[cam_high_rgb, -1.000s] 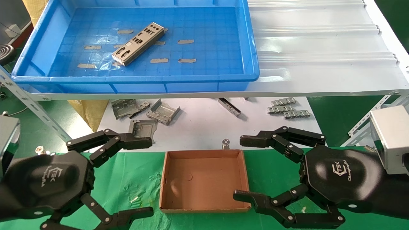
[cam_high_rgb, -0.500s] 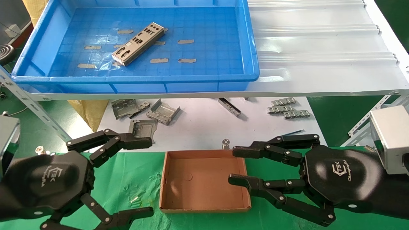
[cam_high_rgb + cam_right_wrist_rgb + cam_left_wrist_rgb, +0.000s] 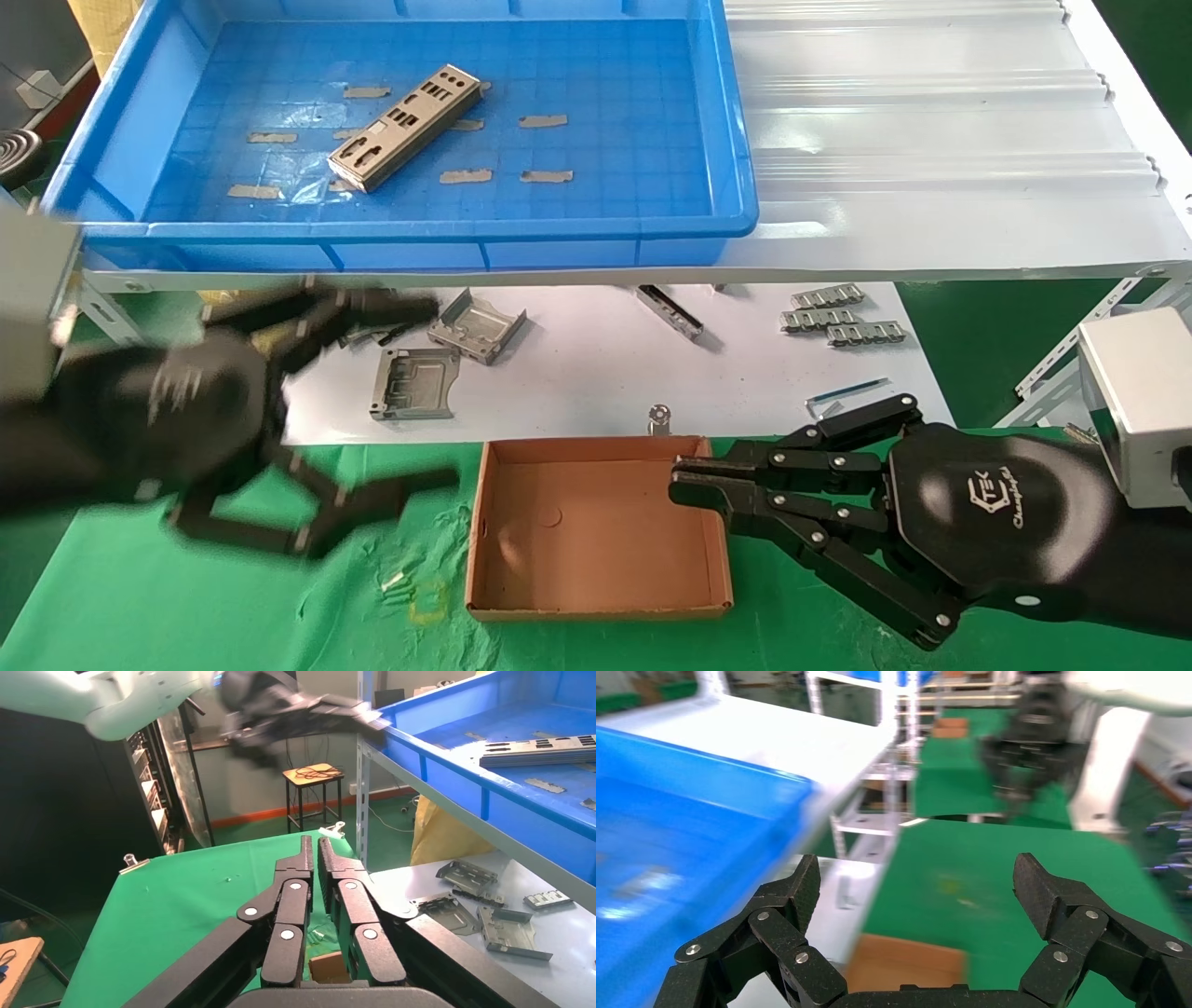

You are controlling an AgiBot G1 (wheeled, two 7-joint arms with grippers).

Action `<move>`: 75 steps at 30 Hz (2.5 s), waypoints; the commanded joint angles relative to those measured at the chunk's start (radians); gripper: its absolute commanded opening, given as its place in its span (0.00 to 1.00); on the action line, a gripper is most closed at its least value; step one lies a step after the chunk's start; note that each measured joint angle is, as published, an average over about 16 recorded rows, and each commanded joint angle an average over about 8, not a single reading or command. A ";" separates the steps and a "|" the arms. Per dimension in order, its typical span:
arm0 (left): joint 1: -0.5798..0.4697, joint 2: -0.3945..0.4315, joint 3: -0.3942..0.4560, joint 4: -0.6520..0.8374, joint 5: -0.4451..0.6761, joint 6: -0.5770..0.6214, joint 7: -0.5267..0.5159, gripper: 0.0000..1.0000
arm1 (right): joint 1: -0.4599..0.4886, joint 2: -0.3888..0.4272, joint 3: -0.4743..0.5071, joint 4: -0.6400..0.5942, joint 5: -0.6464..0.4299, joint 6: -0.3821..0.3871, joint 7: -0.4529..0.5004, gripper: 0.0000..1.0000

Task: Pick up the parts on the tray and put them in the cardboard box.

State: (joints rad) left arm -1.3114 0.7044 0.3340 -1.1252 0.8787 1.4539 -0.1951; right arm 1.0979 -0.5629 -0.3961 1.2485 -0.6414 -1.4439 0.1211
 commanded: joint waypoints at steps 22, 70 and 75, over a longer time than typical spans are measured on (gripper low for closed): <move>-0.659 0.408 0.211 0.914 0.479 -0.348 0.128 1.00 | 0.000 0.000 0.000 0.000 0.000 0.000 0.000 0.02; -0.719 0.476 0.233 1.115 0.513 -0.375 0.237 0.00 | 0.000 0.000 0.000 0.000 0.000 0.000 0.000 1.00; -0.727 0.475 0.234 1.112 0.514 -0.376 0.247 0.00 | 0.000 0.000 0.000 0.000 0.000 0.000 0.000 1.00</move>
State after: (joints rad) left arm -2.0391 1.1795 0.5677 -0.0122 1.3924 1.0767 0.0509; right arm 1.0980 -0.5628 -0.3963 1.2484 -0.6413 -1.4438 0.1210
